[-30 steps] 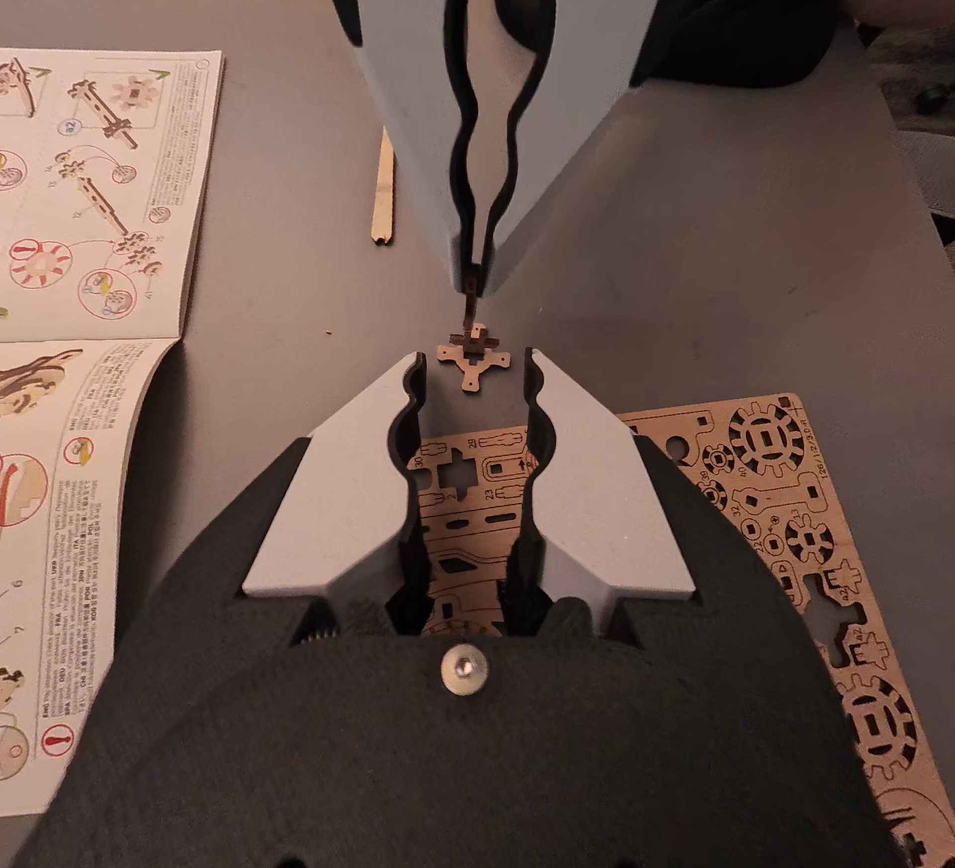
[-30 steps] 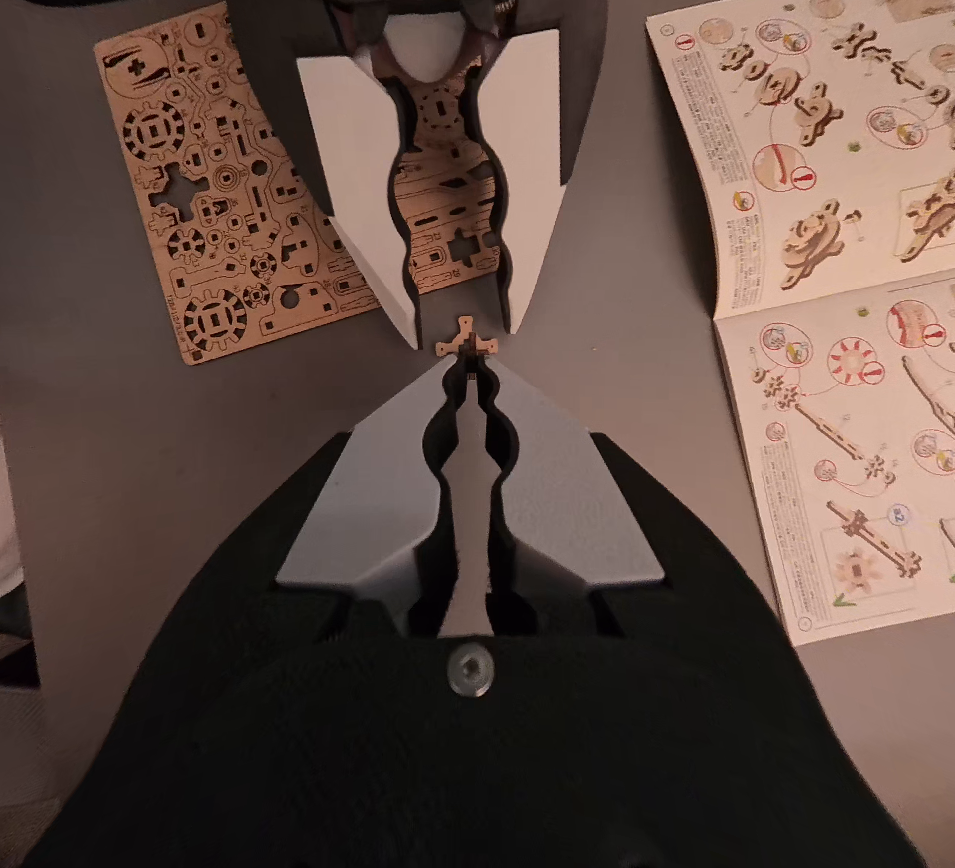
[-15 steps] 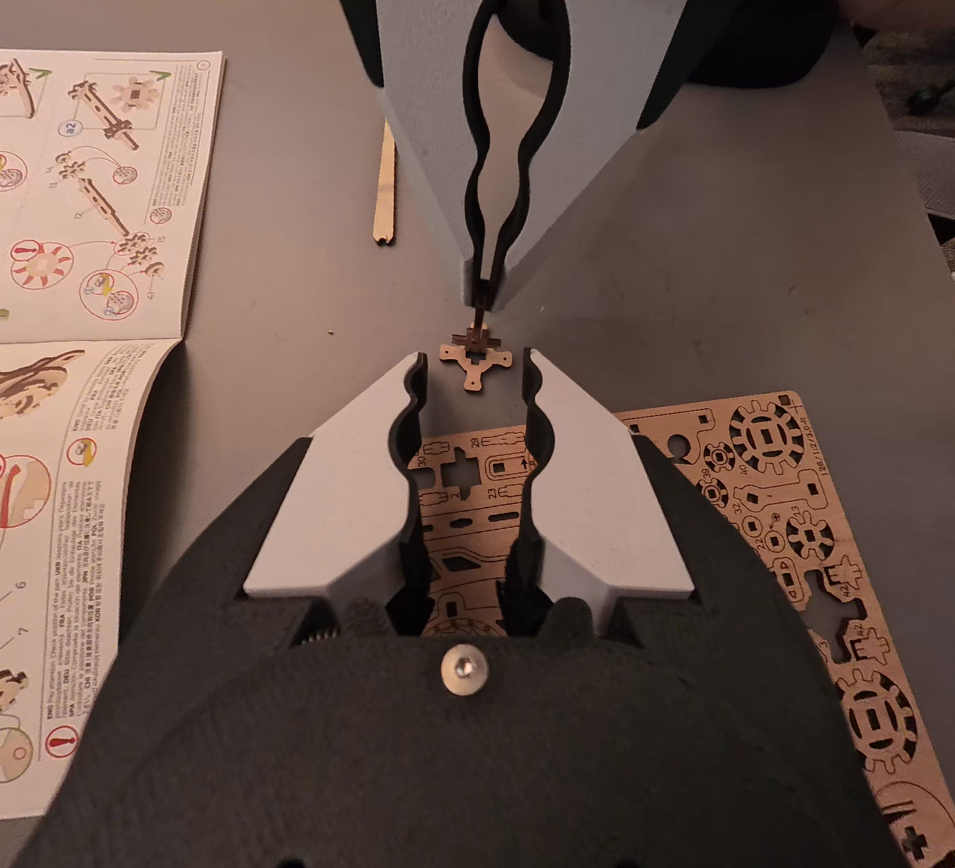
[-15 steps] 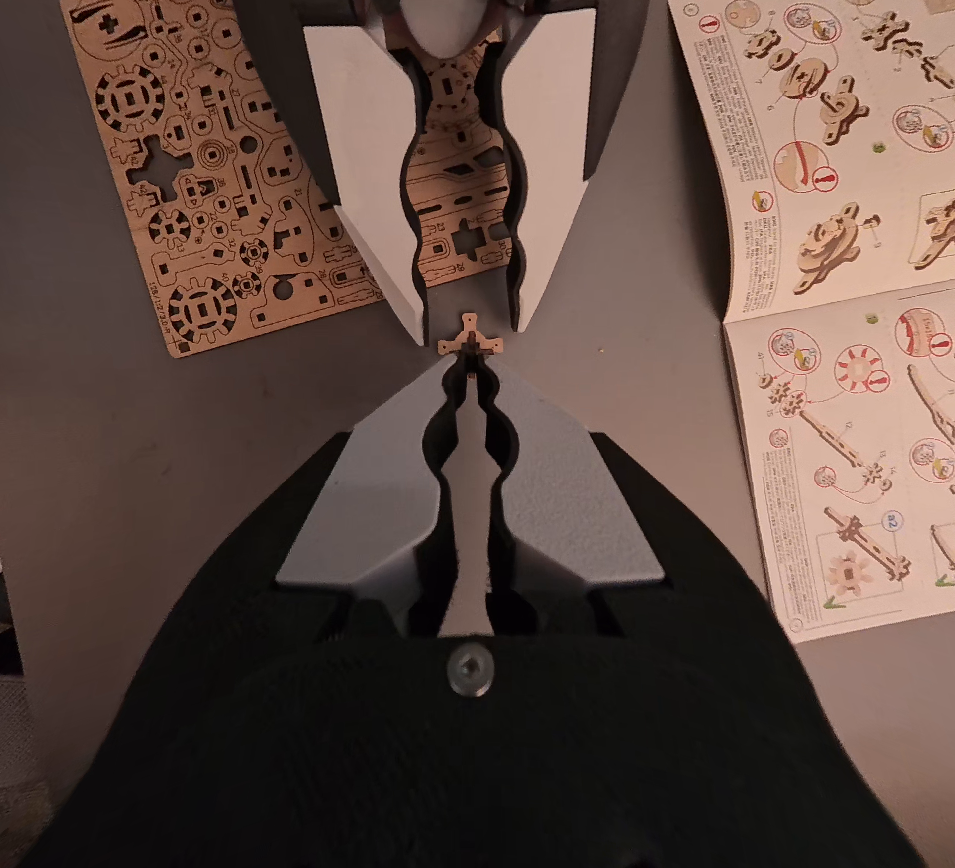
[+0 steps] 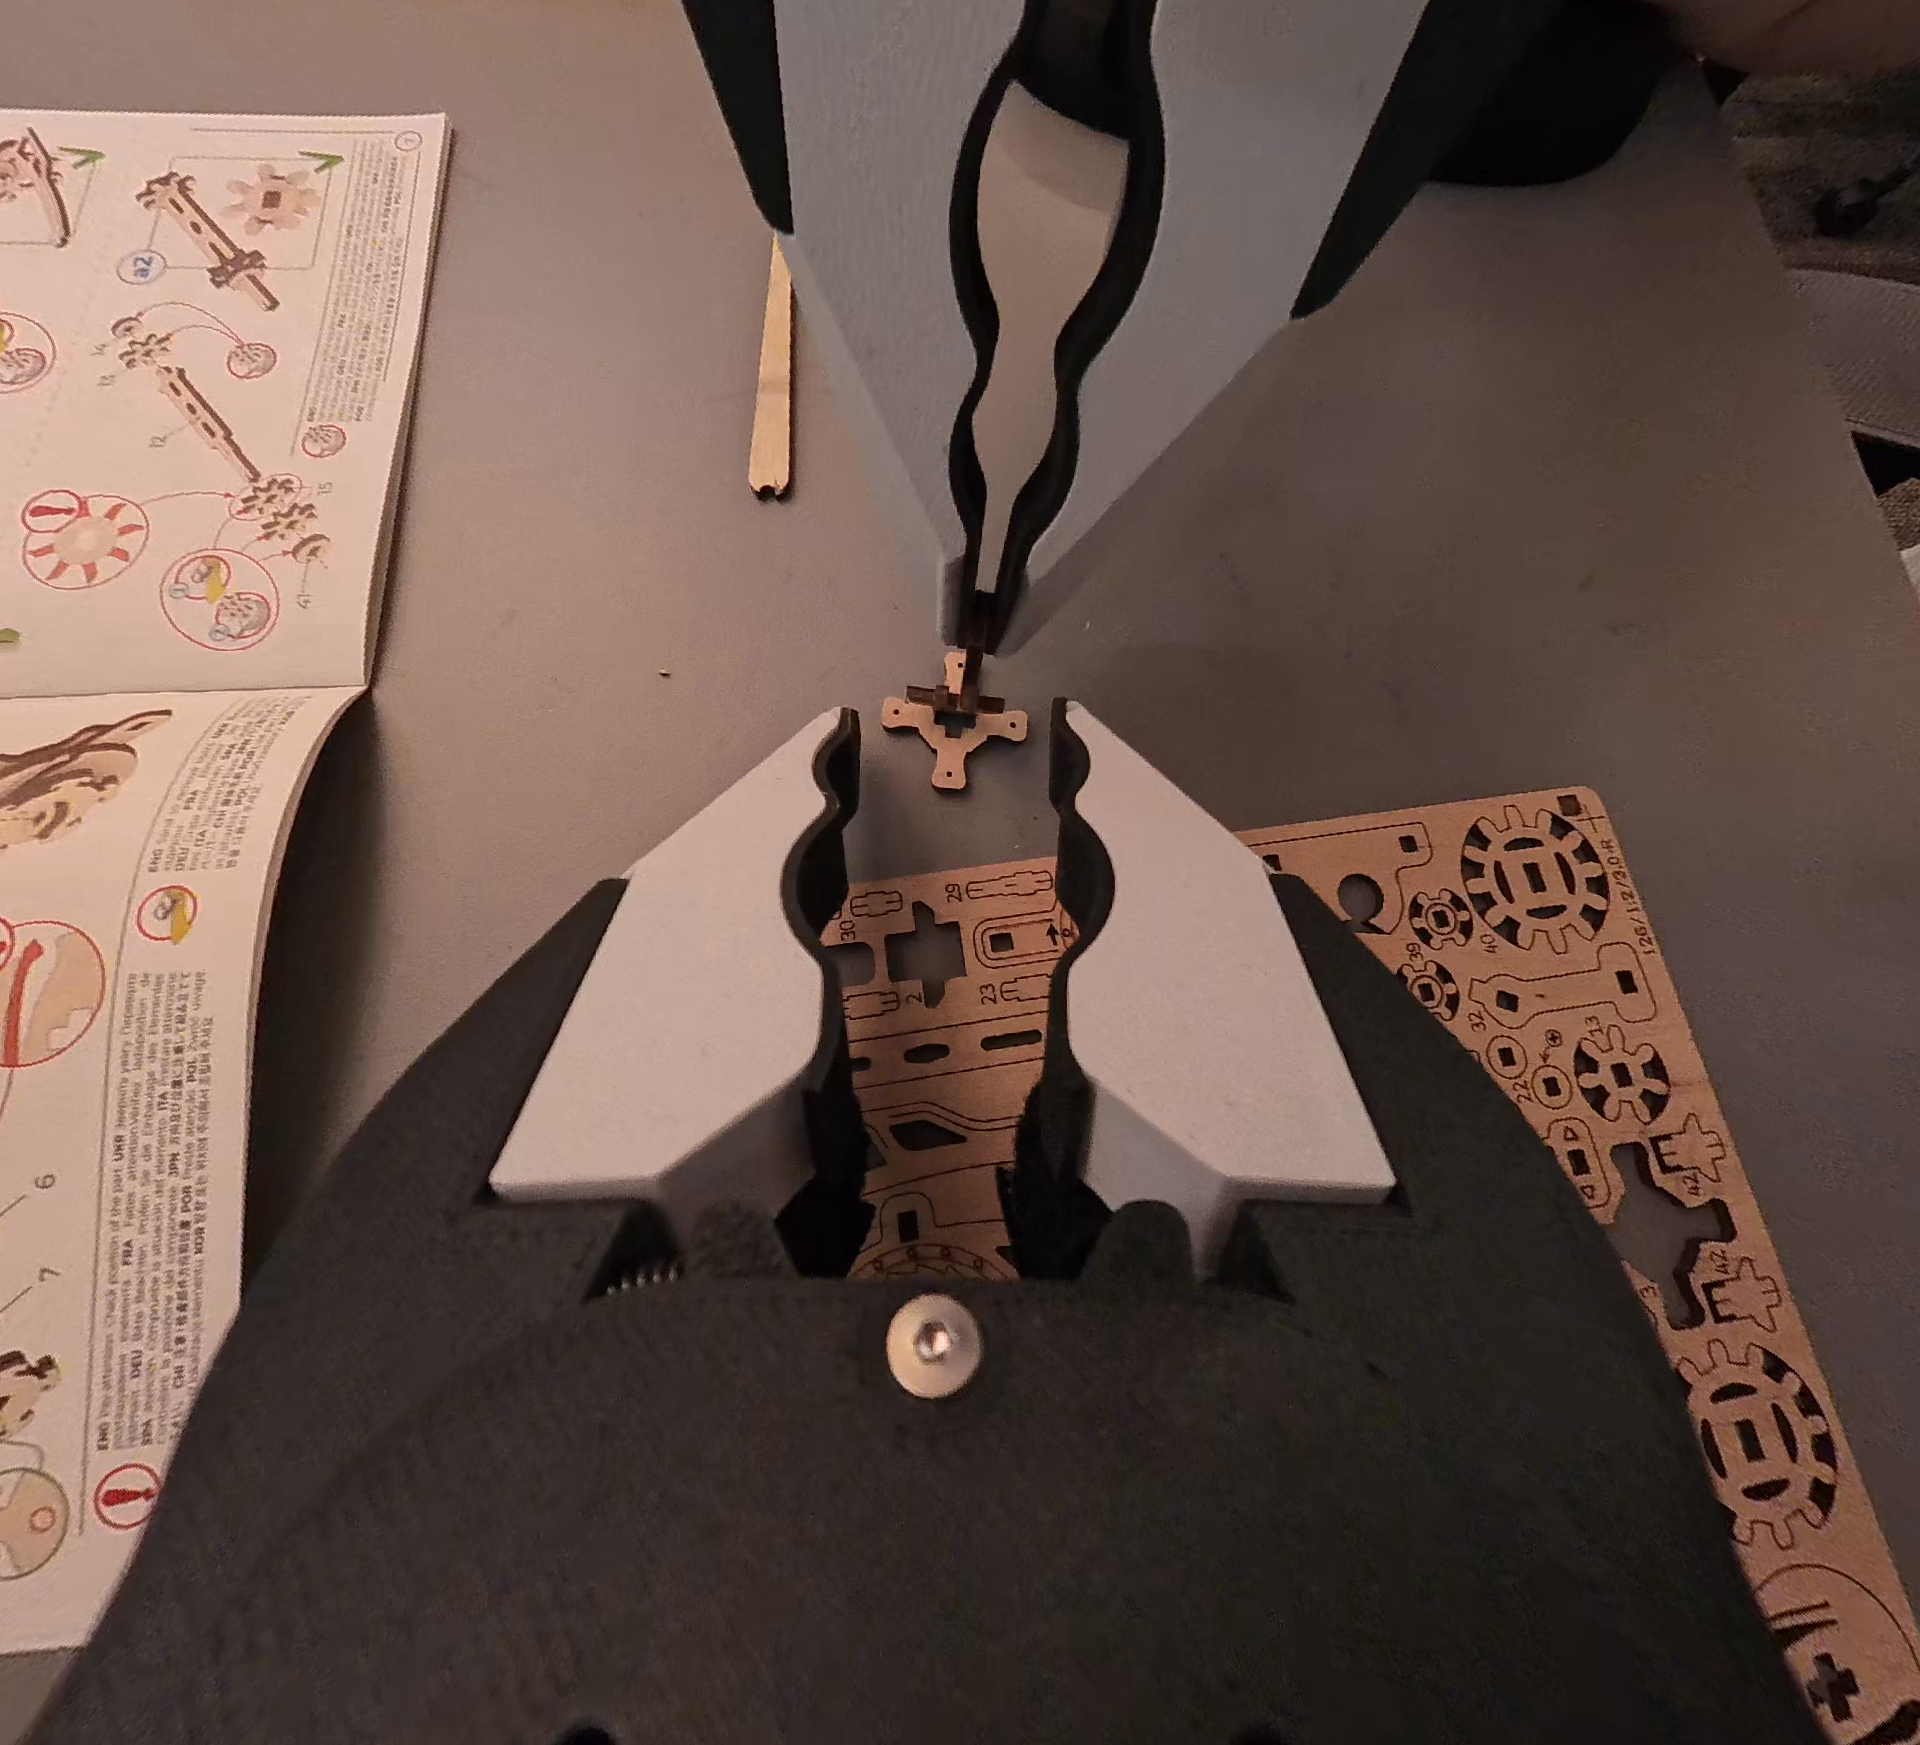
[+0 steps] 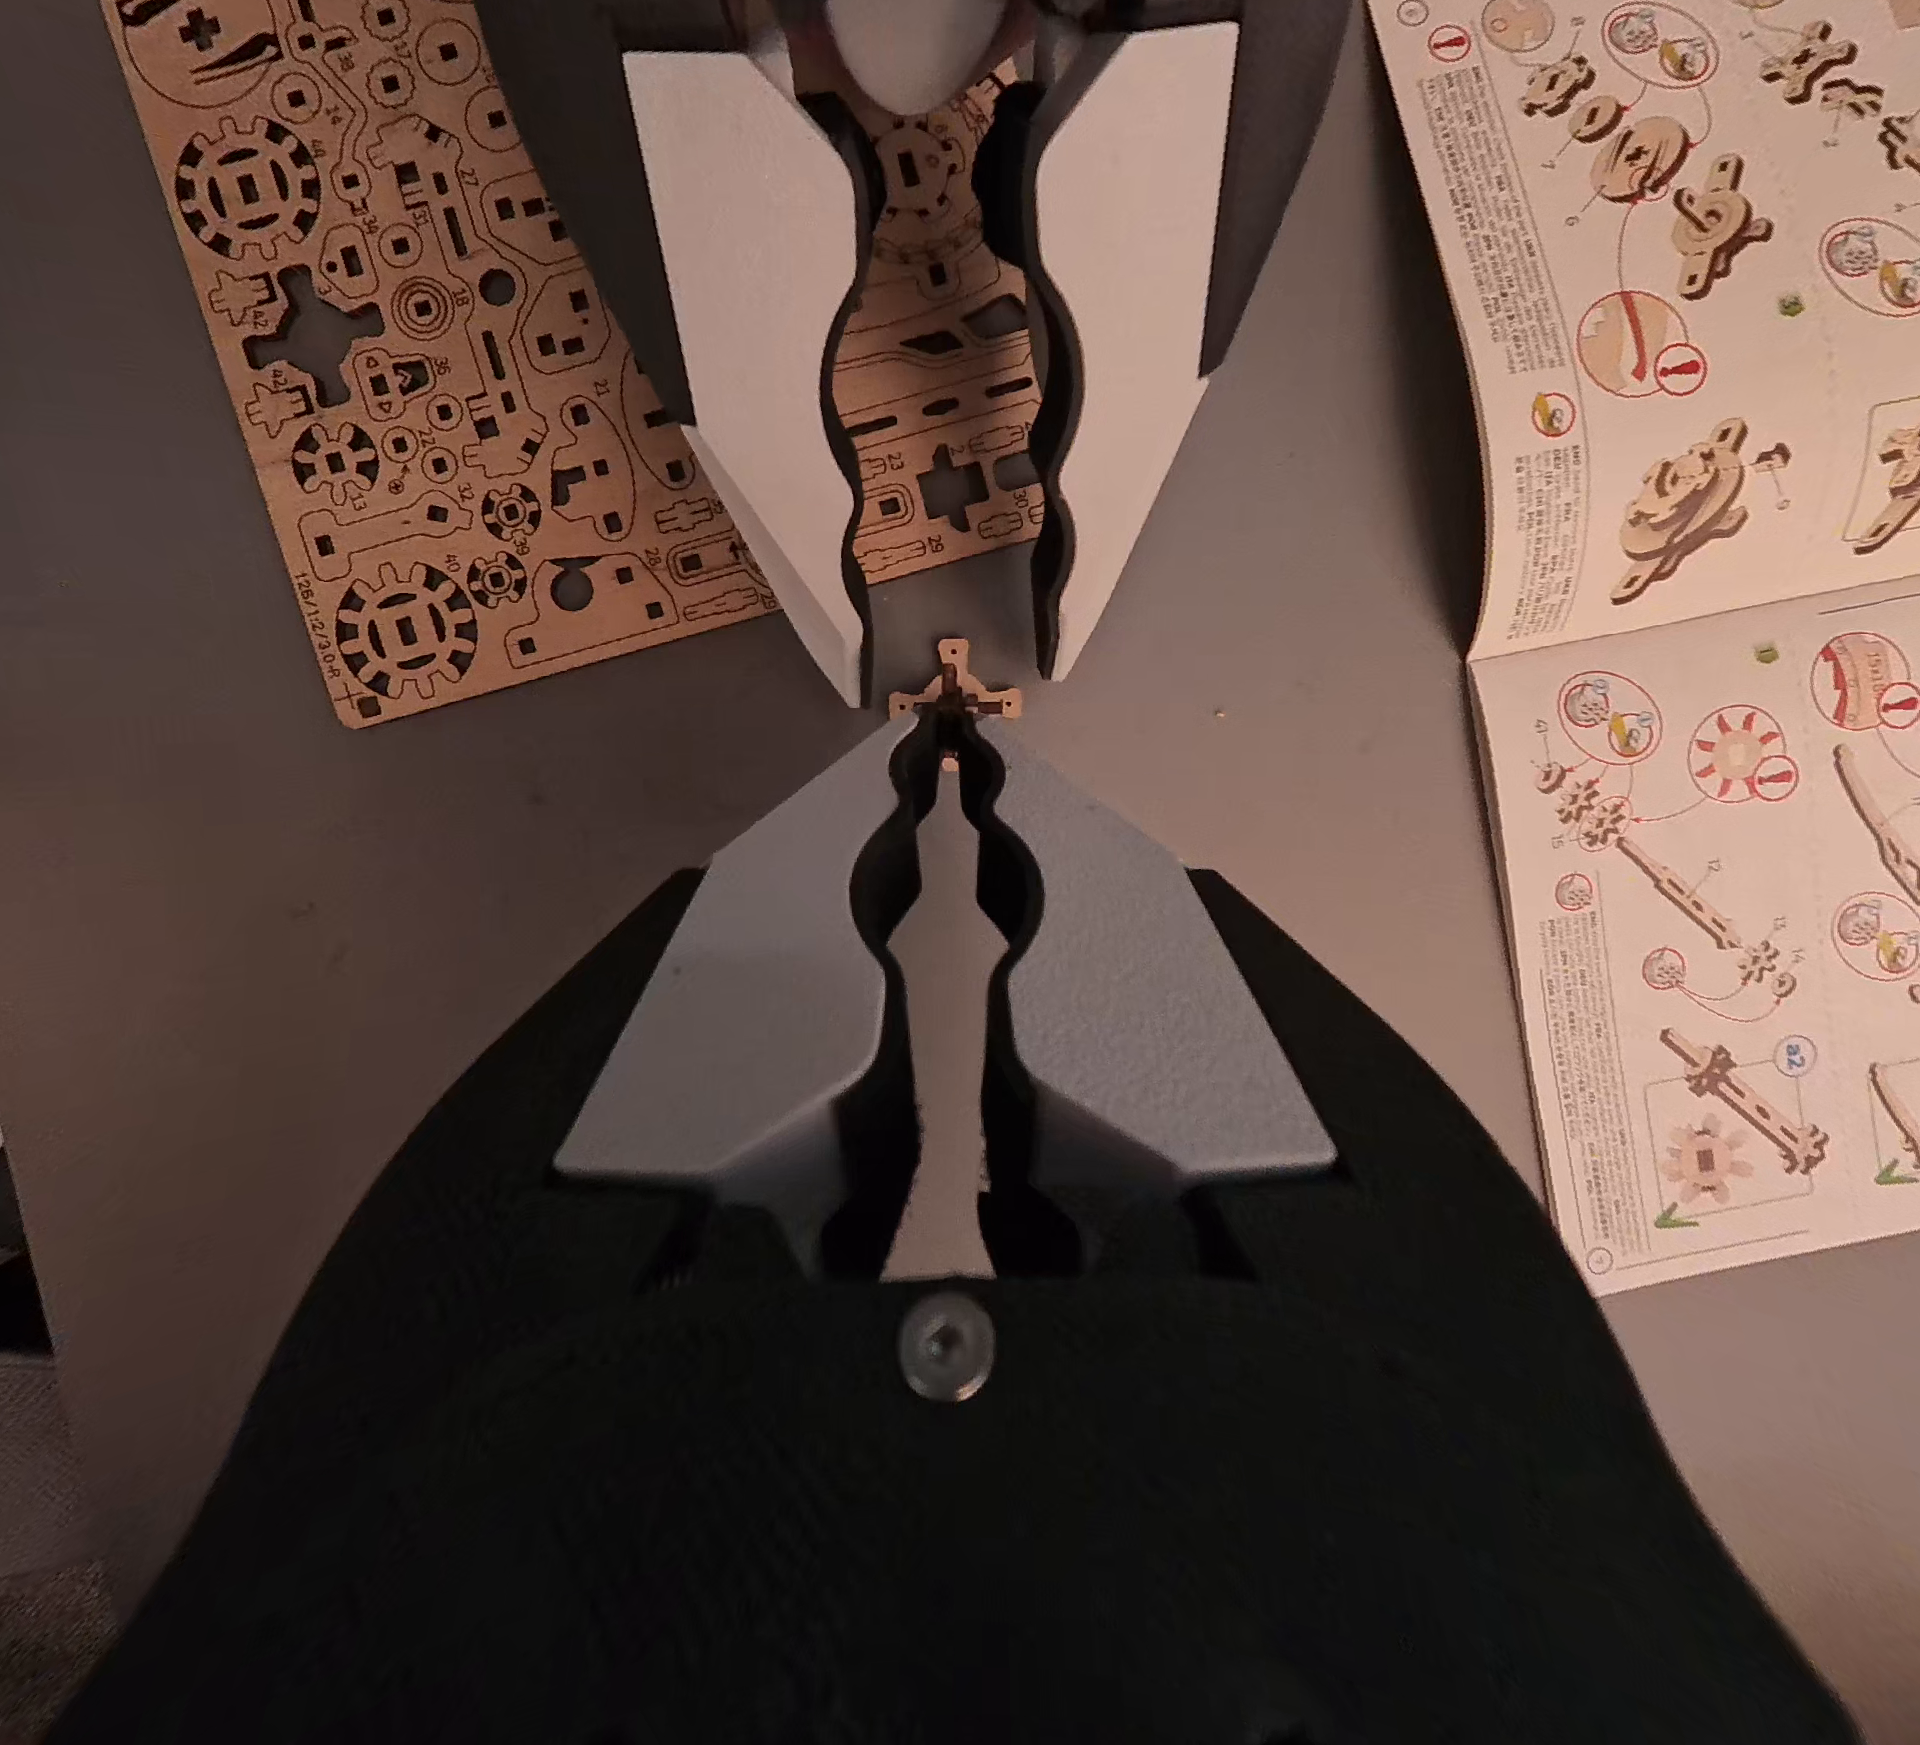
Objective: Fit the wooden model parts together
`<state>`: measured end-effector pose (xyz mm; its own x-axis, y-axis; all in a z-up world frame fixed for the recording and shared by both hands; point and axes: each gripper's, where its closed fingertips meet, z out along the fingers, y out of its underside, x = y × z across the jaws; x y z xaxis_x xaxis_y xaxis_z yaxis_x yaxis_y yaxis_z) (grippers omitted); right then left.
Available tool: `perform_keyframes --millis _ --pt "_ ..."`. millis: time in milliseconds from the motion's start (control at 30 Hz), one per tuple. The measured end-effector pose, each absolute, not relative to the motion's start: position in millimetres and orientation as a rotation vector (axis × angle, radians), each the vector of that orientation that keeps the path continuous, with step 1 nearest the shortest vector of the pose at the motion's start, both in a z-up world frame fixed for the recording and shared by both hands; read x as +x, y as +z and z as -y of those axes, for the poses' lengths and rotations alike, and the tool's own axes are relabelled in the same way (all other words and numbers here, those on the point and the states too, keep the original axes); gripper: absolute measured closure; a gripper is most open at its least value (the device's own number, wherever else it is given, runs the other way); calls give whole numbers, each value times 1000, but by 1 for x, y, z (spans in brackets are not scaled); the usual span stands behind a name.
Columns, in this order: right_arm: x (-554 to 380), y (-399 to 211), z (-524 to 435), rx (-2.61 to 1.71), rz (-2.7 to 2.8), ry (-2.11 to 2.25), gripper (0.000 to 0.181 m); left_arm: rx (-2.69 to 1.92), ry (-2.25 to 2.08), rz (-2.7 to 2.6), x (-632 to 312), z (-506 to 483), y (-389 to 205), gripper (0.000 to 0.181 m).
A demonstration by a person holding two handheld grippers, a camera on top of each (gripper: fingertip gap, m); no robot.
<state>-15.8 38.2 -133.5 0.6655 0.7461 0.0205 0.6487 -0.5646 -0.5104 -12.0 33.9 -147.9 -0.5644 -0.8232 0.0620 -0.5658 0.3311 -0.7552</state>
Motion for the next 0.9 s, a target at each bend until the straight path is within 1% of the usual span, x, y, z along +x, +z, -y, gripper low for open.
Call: perform_keyframes --millis 633,900 --pt "-8 -133 -41 -2424 1051 206 180 -1220 -1064 -2288 -16 -40 -147 146" --pt "1 -137 -35 -2452 978 326 180 -1238 -1120 -2253 -17 -52 -139 149"
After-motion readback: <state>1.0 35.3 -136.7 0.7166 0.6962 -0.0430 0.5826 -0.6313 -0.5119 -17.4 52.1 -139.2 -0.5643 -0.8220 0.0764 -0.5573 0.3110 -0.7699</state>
